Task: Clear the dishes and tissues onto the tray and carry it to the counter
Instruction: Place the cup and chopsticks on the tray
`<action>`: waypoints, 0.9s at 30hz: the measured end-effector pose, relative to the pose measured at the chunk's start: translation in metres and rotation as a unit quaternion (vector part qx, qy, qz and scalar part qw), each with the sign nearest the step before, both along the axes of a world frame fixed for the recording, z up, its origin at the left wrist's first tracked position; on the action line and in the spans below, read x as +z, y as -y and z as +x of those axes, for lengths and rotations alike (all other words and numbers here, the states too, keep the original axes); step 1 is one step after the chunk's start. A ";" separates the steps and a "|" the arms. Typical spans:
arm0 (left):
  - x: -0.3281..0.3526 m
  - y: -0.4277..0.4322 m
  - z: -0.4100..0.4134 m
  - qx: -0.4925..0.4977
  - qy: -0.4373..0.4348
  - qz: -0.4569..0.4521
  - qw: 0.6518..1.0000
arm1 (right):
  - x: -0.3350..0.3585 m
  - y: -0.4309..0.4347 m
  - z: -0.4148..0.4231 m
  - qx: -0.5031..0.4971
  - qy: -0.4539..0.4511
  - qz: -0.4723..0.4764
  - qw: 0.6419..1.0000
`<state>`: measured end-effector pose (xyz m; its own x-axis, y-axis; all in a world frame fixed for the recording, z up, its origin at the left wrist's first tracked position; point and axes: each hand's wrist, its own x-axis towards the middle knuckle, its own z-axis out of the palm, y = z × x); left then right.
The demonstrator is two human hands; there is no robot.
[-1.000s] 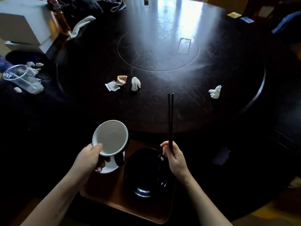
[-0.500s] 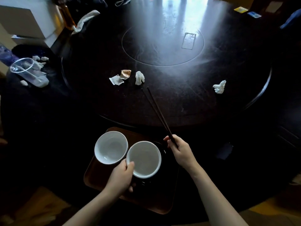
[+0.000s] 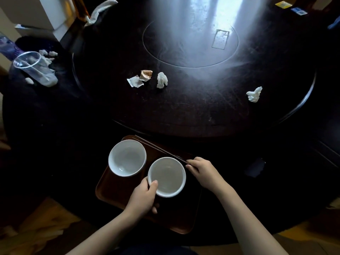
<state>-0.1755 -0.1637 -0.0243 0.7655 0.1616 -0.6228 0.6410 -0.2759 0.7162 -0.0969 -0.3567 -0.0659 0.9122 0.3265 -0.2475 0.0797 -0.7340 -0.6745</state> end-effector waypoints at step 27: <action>-0.004 -0.003 -0.004 0.020 -0.016 0.006 1.000 | -0.007 0.016 -0.009 -0.021 0.194 -0.126 0.973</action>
<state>-0.1799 -0.1609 -0.0283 0.7372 0.2004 -0.6453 0.6751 -0.2579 0.6912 -0.1058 -0.3727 -0.0727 0.9643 0.2601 0.0500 0.2581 -0.8804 -0.3979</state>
